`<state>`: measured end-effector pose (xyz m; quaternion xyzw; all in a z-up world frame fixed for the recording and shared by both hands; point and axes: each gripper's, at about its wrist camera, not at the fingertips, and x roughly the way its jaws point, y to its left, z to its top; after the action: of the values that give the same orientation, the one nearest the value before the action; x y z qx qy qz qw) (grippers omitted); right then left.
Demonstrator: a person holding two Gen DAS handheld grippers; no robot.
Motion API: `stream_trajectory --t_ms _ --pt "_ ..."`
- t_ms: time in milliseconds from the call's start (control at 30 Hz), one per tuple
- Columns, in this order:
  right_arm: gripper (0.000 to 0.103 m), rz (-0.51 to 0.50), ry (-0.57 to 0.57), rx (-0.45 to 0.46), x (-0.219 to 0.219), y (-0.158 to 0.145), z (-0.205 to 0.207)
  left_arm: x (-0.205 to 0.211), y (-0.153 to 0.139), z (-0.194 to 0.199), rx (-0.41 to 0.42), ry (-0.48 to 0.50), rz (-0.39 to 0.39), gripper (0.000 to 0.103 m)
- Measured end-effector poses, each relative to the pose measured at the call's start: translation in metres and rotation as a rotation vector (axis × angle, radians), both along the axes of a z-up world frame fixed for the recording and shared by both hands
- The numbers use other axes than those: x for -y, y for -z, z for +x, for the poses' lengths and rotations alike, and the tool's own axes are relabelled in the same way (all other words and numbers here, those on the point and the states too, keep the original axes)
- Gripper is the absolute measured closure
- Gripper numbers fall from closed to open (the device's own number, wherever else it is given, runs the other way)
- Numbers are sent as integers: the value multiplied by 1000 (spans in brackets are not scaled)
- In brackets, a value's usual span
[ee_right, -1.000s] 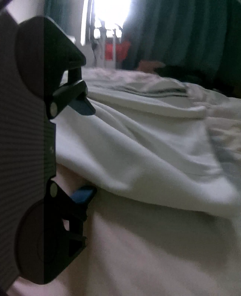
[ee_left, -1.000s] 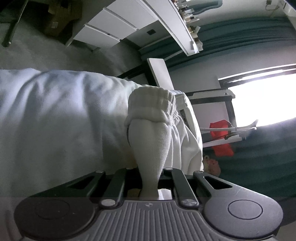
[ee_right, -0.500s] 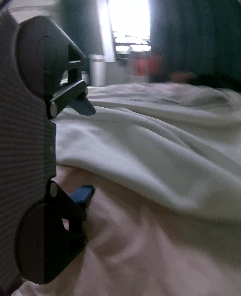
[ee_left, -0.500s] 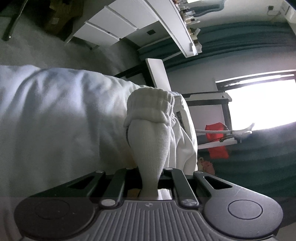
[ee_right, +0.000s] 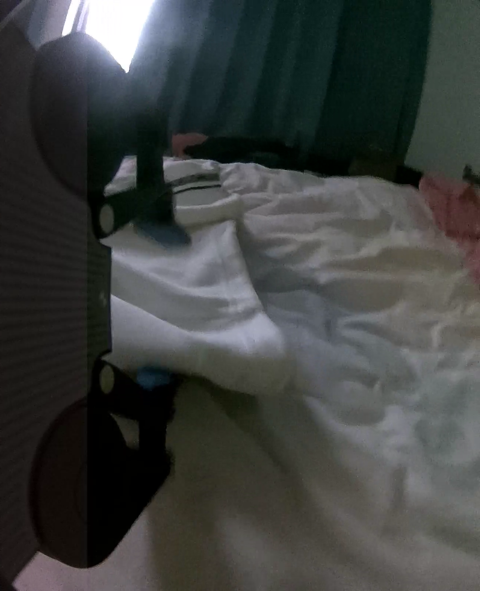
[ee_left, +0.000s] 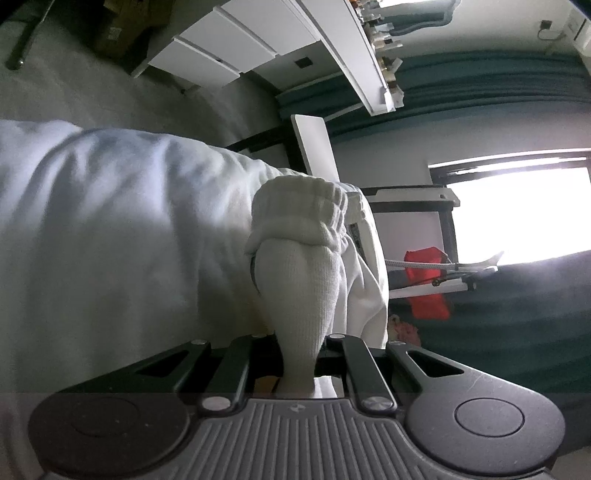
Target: Fold clothes
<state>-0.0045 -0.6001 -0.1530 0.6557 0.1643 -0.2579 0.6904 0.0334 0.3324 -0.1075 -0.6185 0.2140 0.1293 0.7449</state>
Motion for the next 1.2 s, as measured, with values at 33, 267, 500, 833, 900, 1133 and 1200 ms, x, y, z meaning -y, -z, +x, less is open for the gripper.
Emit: stream_trajectory --t_ms 33,267,500,833,900,1133,1200 --pt "52 16 -9 13 5 4 -1 -1 0 3 0 9 4 93" --pt "97 -119 -107 3 9 -30 -5 8 -21 1 21 36 73 93" --pt "97 -353 -159 33 5 -104 16 16 -83 19 93 61 169 93" --pt "97 -511 -231 -48 15 -151 184 31 -128 188 -15 16 314 93" --pt "97 -546 -196 -128 11 -142 223 34 -122 232 -25 19 333 93" --pt "97 -608 -182 -276 7 -53 343 52 -56 368 -193 30 424 92" --pt "97 -642 -206 -325 4 -33 361 52 -41 388 -243 41 427 91"
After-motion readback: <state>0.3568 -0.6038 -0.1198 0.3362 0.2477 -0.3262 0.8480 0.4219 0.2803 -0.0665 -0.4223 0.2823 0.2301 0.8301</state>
